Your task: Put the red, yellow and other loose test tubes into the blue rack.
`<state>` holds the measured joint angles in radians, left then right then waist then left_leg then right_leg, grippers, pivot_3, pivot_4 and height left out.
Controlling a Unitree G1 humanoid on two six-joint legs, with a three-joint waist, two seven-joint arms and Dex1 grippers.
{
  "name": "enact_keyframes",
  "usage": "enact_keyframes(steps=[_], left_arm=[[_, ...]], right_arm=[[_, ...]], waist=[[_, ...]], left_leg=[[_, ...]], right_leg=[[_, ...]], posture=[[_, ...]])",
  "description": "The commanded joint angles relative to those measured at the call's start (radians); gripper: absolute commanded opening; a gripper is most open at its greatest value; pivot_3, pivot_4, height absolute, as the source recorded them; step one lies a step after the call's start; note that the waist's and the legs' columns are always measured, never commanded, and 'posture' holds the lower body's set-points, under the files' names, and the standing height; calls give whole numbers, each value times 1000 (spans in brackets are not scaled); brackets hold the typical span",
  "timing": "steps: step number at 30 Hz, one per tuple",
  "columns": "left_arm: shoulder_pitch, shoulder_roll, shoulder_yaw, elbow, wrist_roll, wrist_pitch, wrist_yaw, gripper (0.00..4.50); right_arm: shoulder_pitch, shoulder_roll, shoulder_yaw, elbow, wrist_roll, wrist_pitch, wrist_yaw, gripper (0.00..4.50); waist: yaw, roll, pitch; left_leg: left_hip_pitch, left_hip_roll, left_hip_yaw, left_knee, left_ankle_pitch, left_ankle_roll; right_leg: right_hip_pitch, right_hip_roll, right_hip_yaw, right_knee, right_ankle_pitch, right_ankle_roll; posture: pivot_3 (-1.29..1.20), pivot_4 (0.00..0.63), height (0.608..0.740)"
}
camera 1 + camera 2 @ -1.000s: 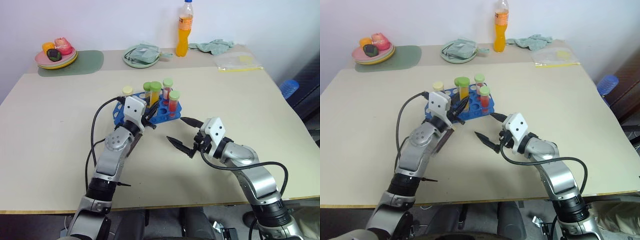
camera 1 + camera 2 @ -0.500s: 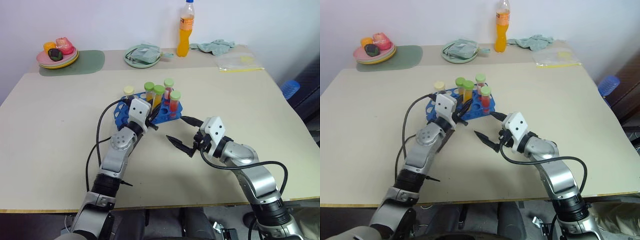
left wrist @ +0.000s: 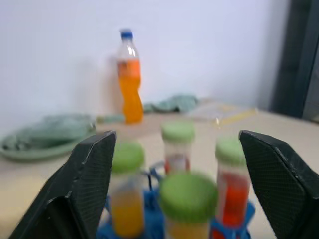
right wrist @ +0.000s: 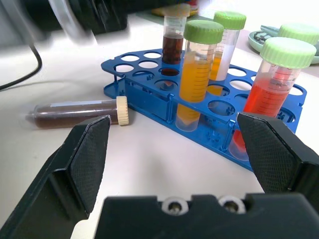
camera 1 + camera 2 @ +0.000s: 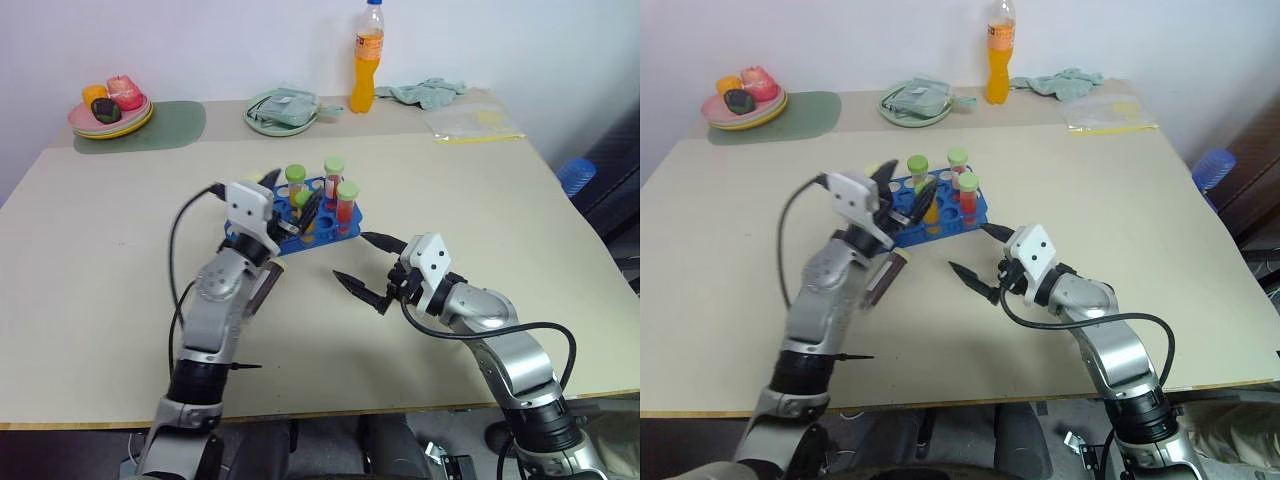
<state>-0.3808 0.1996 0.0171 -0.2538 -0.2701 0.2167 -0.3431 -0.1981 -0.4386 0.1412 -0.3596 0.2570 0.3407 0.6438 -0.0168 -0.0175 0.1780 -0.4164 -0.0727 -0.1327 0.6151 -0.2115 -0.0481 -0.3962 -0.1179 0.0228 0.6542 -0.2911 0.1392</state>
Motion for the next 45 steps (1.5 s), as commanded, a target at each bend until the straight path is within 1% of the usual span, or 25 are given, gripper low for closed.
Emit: enact_keyframes(steps=[1, 4, 5, 6, 7, 8, 9, 10, 11, 12, 15, 17, 19, 22, 25, 28, 33, 34, 36, 37, 38, 41, 42, 45], left_arm=[[8, 93, 85, -212, -163, 303, 20, 4331], [-15, 208, 189, -337, -364, 713, 89, 4331], [-30, 230, 214, -357, -411, 821, 116, 4331], [-63, 302, 209, -360, -438, 973, 105, 4331], [-90, 352, 204, -361, -458, 1081, 99, 4331], [-122, 369, 224, -356, -488, 1196, 96, 4331], [-157, 408, 219, -316, -563, 1302, 92, 4331], [-196, 473, 158, -261, -648, 1358, 96, 4331], [-234, 528, 91, -217, -714, 1389, 117, 4331], [-262, 563, 41, -185, -764, 1398, 154, 4331], [-332, 575, -63, -128, -914, 1398, 273, 4331], [-342, 553, -110, -97, -981, 1398, 369, 4331], [-333, 523, -139, -57, -1016, 1398, 486, 4331], [-329, 505, -174, -30, -1059, 1398, 610, 4331], [-346, 467, -183, 14, -1073, 1398, 720, 4331], [-369, 437, -181, 47, -1103, 1398, 785, 4331], [-377, 425, -195, 67, -1140, 1398, 845, 4331], [-375, 426, -196, 69, -1147, 1398, 853, 4112], [-373, 434, -200, 74, -1158, 1398, 867, 3531], [-371, 442, -203, 74, -1164, 1398, 872, 3039], [-371, 451, -207, 70, -1170, 1398, 872, 2645], [-371, 466, -209, 65, -1178, 1398, 883, 1143], [-375, 475, -215, 59, -1176, 1398, 880, 809], [-382, 503, -213, 32, -1176, 1398, 854, 753]], right_arm=[[-3, -12, -20, -41, 15, -10, 15, 4500], [-14, -37, -27, -34, 24, -5, 45, 4500], [-16, -44, -29, -32, 27, -4, 54, 4500], [-24, -60, -37, -26, 35, -1, 74, 4500], [-30, -70, -43, -22, 41, 2, 87, 4500], [-37, -81, -47, -18, 48, 4, 100, 4500], [-47, -93, -49, -12, 55, 5, 117, 4500], [-59, -103, -47, -4, 56, 2, 134, 4500], [-69, -112, -43, 3, 58, -1, 149, 4500], [-76, -117, -40, 8, 58, -4, 159, 4500], [-87, -119, -36, 10, 59, -3, 173, 4500], [-87, -117, -35, 5, 56, -3, 175, 4500], [-80, -117, -35, -5, 53, -2, 175, 4500], [-63, -119, -35, -24, 50, 3, 169, 4500], [-39, -122, -34, -46, 47, 7, 162, 4500], [-25, -121, -31, -59, 43, 11, 155, 4500], [-25, -114, -21, -62, 39, 12, 149, 4500], [-26, -113, -18, -60, 37, 11, 147, 4500], [-27, -110, -15, -57, 36, 7, 146, 4500], [-28, -109, -13, -56, 36, 6, 145, 4500], [-29, -109, -12, -55, 36, 5, 145, 4500], [-31, -106, -9, -51, 35, 2, 144, 4500], [-32, -106, -7, -50, 34, 1, 144, 4500], [-35, -105, -4, -50, 33, 2, 142, 4500]], waist=[[0, 0, 0], [0, 0, 0], [1, 0, 0], [2, -1, 0], [2, -1, 1], [1, -1, 1], [1, -1, 1], [0, -1, 1], [-1, -1, 1], [-3, -1, 1], [-1, -2, 1], [1, -2, 1], [2, -2, 1], [1, -2, 1], [4, -2, 1], [5, -2, 1], [3, -2, 1], [2, -2, 1], [3, -2, 1], [3, -2, 1], [3, -2, 1], [3, -2, 1], [3, -2, 1], [3, -2, 1]], left_leg=[[0, 0, 0, 0, 0, 0], [1, 0, -1, 0, 0, 0], [1, 0, -1, 0, 0, 0], [1, 0, -2, 0, 0, 0], [1, 0, -2, 1, 0, 0], [1, 0, -1, 1, 0, 0], [2, 0, -1, 1, 0, 0], [2, 0, -1, 1, 0, 0], [3, 0, -1, 0, 0, 0], [3, 0, -1, 0, 0, 0], [5, 0, -2, -1, 0, 0], [5, 0, -2, -1, 0, 0], [5, 0, -2, -1, 0, 0], [5, 0, -2, -1, 0, 0], [5, 0, -2, -1, 0, 0], [5, 0, -1, -1, 0, 0], [4, 0, -1, -1, 0, 0], [5, 0, -1, -1, 0, 0], [5, 0, -1, -1, 0, 0], [5, 0, -1, -1, 0, 0], [5, 0, -1, -1, 0, 0], [5, 0, -1, -1, 0, 0], [5, 0, -1, -1, 0, 0], [5, 0, -1, -1, 0, 0]], right_leg=[[0, 0, 0, 0, 0, 0], [1, 0, 0, 0, 0, 0], [1, 0, 0, 0, 0, 0], [1, 0, 0, 0, 0, 0], [1, 0, 0, 0, 0, 0], [2, 1, -1, 0, 0, 0], [2, 1, -1, 0, 0, 0], [3, 1, -1, 0, 0, 0], [3, 1, -1, 0, 0, 0], [4, 1, -1, 0, 0, 0], [4, 1, 0, 0, 0, 0], [4, 0, 0, 0, 0, 0], [4, 0, 1, 0, 0, 0], [4, 0, 1, 0, 0, 0], [3, 0, 2, 0, 0, 0], [3, 0, 2, 0, 0, 0], [3, 0, 2, 0, 0, 0], [3, 0, 2, 0, 0, 0], [3, 0, 2, 0, 0, 0], [3, 0, 2, 0, 0, 0], [3, 0, 2, 0, 0, 0], [3, 0, 2, 0, 0, 0], [3, 0, 2, 0, 0, 0], [3, 0, 2, 0, 0, 0]], posture=[[0, 150, 740], [0, 150, 740], [0, 150, 740], [0, 150, 740], [0, 150, 740], [0, 150, 740], [0, 150, 740], [0, 150, 740], [0, 150, 740], [0, 150, 740], [0, 150, 740], [0, 150, 740], [0, 150, 740], [0, 150, 740], [0, 150, 740], [0, 150, 740], [0, 150, 740], [0, 150, 740], [0, 150, 740], [0, 150, 740], [0, 150, 740], [0, 150, 740], [0, 150, 740], [0, 150, 740]])
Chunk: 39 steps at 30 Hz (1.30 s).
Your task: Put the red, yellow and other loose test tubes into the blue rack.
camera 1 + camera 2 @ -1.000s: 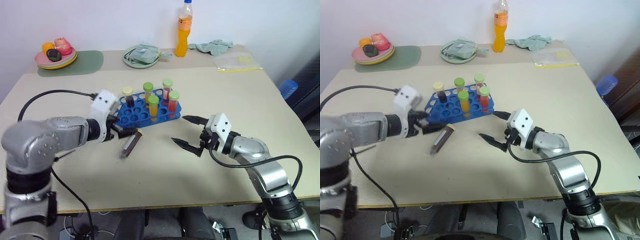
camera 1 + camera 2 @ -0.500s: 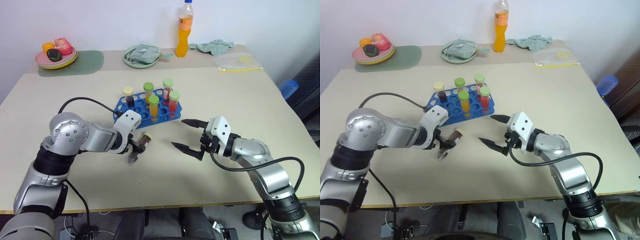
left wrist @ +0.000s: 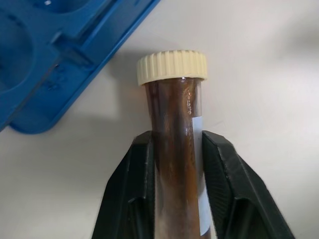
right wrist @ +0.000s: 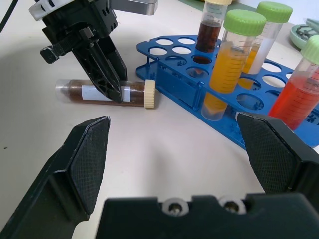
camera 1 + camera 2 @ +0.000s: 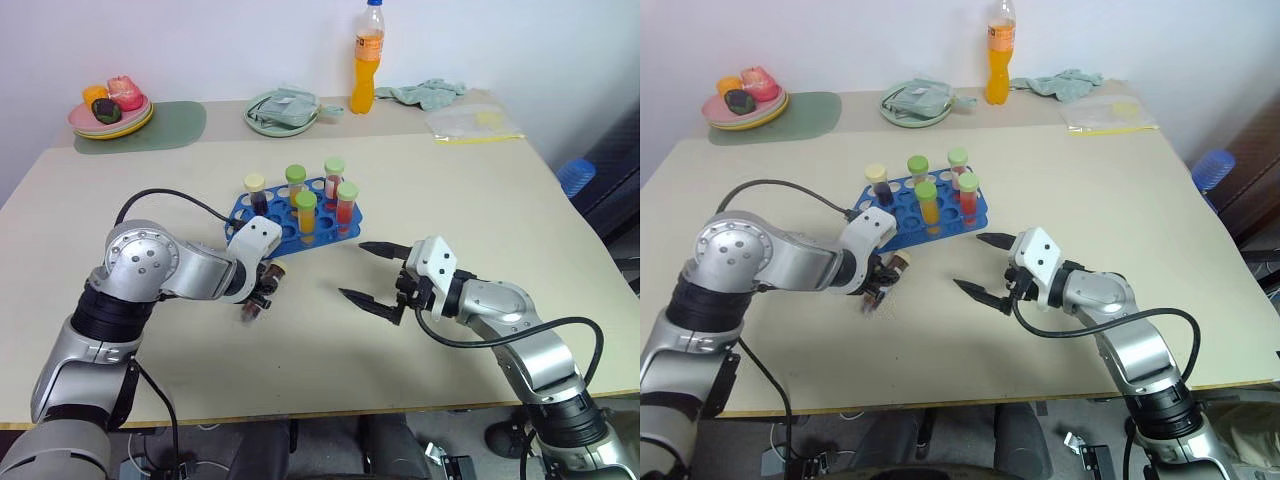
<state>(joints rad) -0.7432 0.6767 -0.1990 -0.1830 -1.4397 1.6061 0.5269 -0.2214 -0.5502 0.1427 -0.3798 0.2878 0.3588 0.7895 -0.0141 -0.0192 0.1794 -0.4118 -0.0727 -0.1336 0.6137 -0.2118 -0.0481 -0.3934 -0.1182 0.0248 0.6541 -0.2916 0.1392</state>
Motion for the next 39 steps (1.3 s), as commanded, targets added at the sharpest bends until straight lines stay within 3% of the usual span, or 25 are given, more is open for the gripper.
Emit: enact_keyframes(steps=[1, 4, 6, 8, 10, 12, 14, 16, 21, 27, 39], left_arm=[[-17, 48, 17, -80, 4, 8, -51, 753], [35, 170, 70, -327, 156, -157, -288, 753], [174, 282, 148, -469, 348, -444, -548, 753], [333, 290, 252, -489, 500, -687, -683, 753], [455, 190, 358, -452, 532, -846, -761, 753], [508, 116, 387, -434, 594, -953, -787, 753], [514, 35, 307, -394, 825, -1114, -705, 753], [511, -109, 236, -328, 1039, -1303, -590, 753], [529, -352, 113, -191, 1299, -1565, -502, 753], [541, -470, 78, -45, 1411, -1725, -502, 753], [518, -515, 83, 112, 1463, -1805, -565, 753]], right_arm=[[-12, 7, -6, -30, 3, -15, -4, 4500], [-9, 4, -10, -35, 5, -13, -5, 4500], [-6, 1, -13, -37, 7, -12, -4, 4500], [-6, 2, -12, -35, 8, -12, -3, 4500], [-14, 11, -7, -29, 9, -9, -6, 4500], [-20, 15, -5, -24, 10, -10, -6, 4500], [-26, 23, 0, -20, 11, -8, -8, 4500], [-32, 33, 8, -17, 10, -6, -10, 4500], [-37, 44, 16, -17, 4, -4, -16, 4500], [-37, 47, 10, -20, 3, -3, -30, 4500], [-32, 50, 12, -32, 4, -1, -48, 4500]], waist=[[0, 0, 0], [-4, 0, 0], [-9, 1, 0], [-2, 3, -1], [4, 3, -1], [11, 2, 0], [21, 2, 0], [29, 2, -1], [27, 0, -1], [20, 1, -1], [24, 1, -2]], left_leg=[[0, 0, 0, 0, 0, 0], [0, 0, 1, 0, 0, 0], [-1, 0, 4, -2, 2, -4], [0, 1, 9, -5, 2, -5], [0, 2, 10, -5, 2, -4], [0, 2, 8, -3, -1, 1], [0, 2, 7, -2, -1, 1], [0, 1, 7, -1, -1, 2], [0, 0, 7, 0, -2, 2], [0, 0, 8, -1, -2, 3], [0, 0, 7, 0, -2, 3]], right_leg=[[0, 0, 0, 0, 0, 0], [-1, 0, 0, 0, 0, 0], [-2, 0, 2, 0, 0, 0], [-3, 0, 3, -2, -1, -2], [-2, 0, 3, -3, -1, -2], [1, -1, 2, -5, -1, -3], [3, -1, 1, -7, -1, -2], [3, -1, 1, -7, 0, -2], [3, -2, 1, -8, 1, 1], [2, -1, 1, -6, 1, 1], [2, -1, 1, -6, 1, 1]], posture=[[0, 150, 740], [0, 150, 740], [0, 150, 740], [0, 150, 740], [0, 150, 740], [0, 150, 740], [0, 150, 740], [0, 150, 740], [0, 150, 740], [0, 150, 740], [0, 150, 740]])
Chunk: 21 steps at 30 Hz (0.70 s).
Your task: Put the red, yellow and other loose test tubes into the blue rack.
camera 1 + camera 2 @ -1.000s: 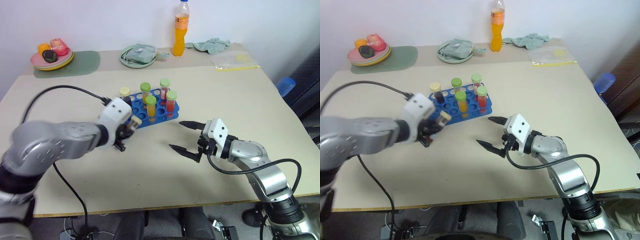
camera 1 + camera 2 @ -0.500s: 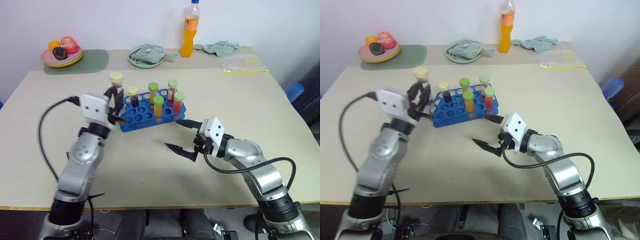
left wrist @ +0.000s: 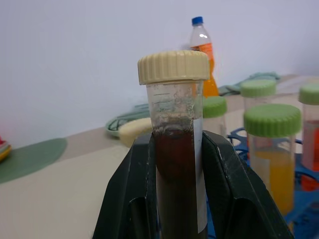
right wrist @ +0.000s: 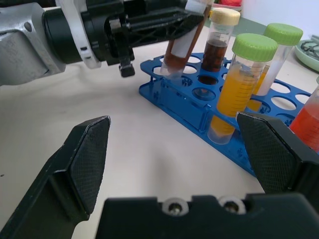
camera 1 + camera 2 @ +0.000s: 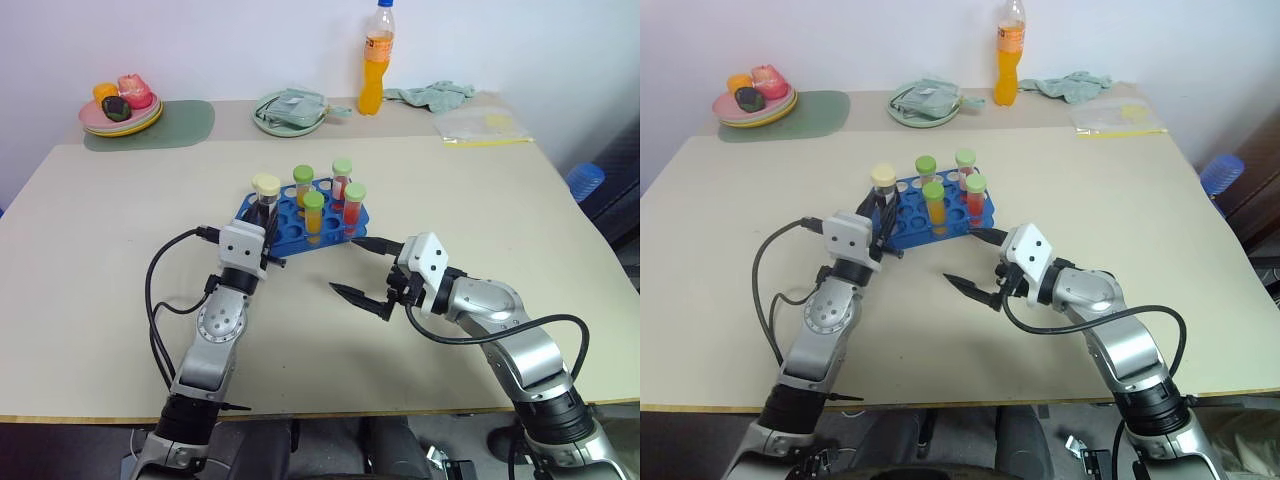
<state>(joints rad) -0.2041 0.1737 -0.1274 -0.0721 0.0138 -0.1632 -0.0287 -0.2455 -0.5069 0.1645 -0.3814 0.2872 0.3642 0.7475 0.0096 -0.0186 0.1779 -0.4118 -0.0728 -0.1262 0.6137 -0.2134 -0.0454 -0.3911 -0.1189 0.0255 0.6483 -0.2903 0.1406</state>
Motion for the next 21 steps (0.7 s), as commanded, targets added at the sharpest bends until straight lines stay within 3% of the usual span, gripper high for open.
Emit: enact_keyframes(steps=[1, 21], left_arm=[[-26, -18, 15, 10, 8, -39, -11, 753], [-38, -61, 23, 109, 25, -105, -43, 753]], right_arm=[[-8, 7, -9, -31, 5, -6, -6, 4500], [10, 6, 3, -56, 6, 4, -13, 4500]], waist=[[0, 0, 0], [0, 0, 0]], left_leg=[[0, 0, 0, 0, 0, 0], [0, 0, 0, 0, 0, 0]], right_leg=[[0, 0, 0, 0, 0, 0], [0, 0, 0, 0, 0, 0]], posture=[[0, 150, 740], [0, 150, 740]])
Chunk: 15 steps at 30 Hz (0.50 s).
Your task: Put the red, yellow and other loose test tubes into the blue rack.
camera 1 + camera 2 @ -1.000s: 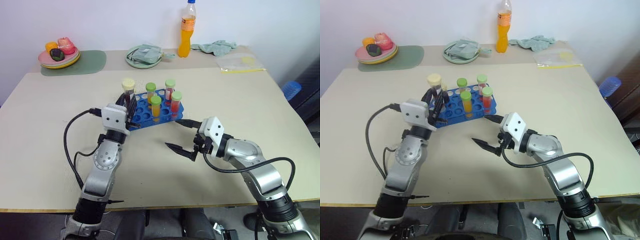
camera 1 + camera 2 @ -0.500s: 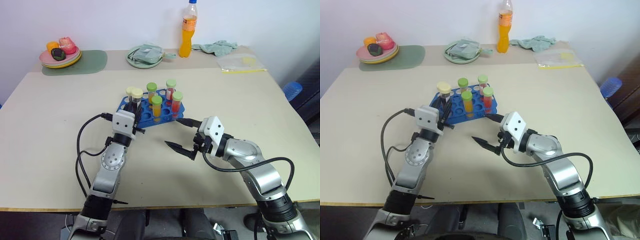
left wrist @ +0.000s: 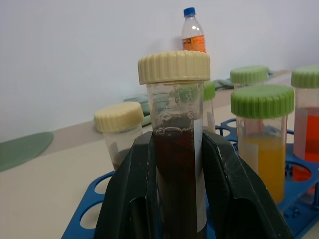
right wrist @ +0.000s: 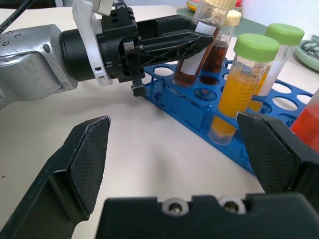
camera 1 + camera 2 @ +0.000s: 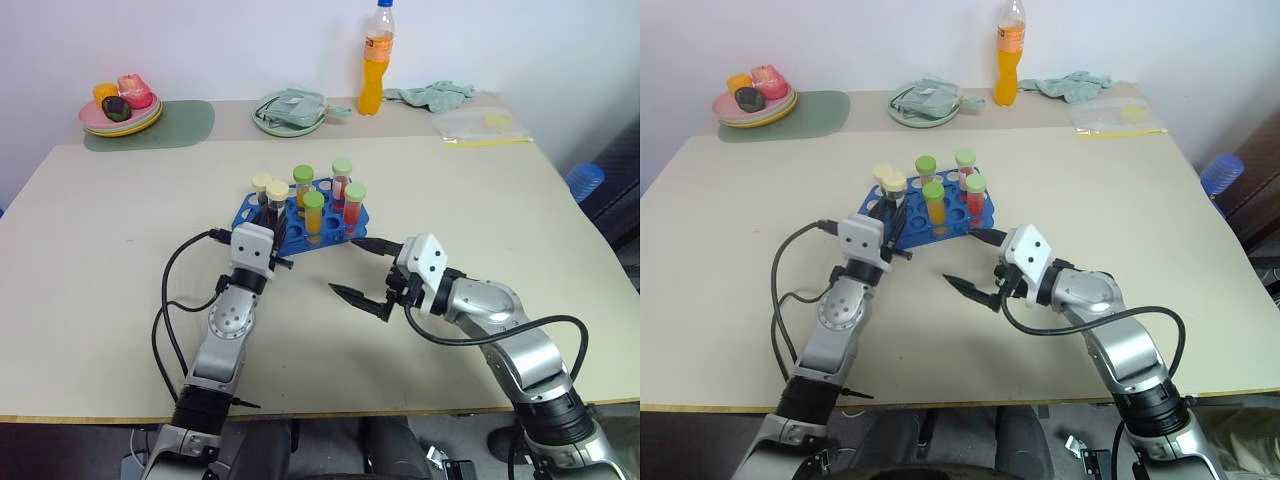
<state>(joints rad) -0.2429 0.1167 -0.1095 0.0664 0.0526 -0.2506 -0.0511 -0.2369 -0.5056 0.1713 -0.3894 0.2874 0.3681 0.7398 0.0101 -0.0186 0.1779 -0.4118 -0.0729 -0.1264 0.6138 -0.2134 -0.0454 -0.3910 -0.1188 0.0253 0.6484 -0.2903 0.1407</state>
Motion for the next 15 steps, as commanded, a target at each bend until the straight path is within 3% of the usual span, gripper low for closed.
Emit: enact_keyframes(steps=[1, 6, 11, 15], left_arm=[[6, -8, 14, -38, -31, -8, -27, 1248], [43, 16, 65, -119, -77, 18, -54, 3722], [143, 122, 159, -327, -270, 174, -187, 3722], [288, 326, 321, -470, -440, 332, -338, 3722]], right_arm=[[1, 4, -5, -49, 6, 0, -6, 4500], [-1, -8, -32, -62, 27, 13, -2, 4500], [4, -58, -132, -91, 111, 77, 22, 4500], [67, -162, -258, -84, 161, 116, 65, 4500]], waist=[[0, 0, 0], [-2, 0, 0], [-8, 0, 0], [-7, 1, 0]], left_leg=[[0, 0, 0, 0, 0, 0], [0, 0, 0, 0, 0, 0], [0, 1, -2, 0, 0, 0], [0, 1, -3, -1, 0, 1]], right_leg=[[0, 0, 0, 0, 0, 0], [0, 0, 0, 0, 0, 0], [0, 0, 0, 0, 0, 0], [0, 0, 0, 0, 0, 0]], posture=[[0, 150, 740], [0, 150, 740], [0, 150, 740], [0, 150, 740]])
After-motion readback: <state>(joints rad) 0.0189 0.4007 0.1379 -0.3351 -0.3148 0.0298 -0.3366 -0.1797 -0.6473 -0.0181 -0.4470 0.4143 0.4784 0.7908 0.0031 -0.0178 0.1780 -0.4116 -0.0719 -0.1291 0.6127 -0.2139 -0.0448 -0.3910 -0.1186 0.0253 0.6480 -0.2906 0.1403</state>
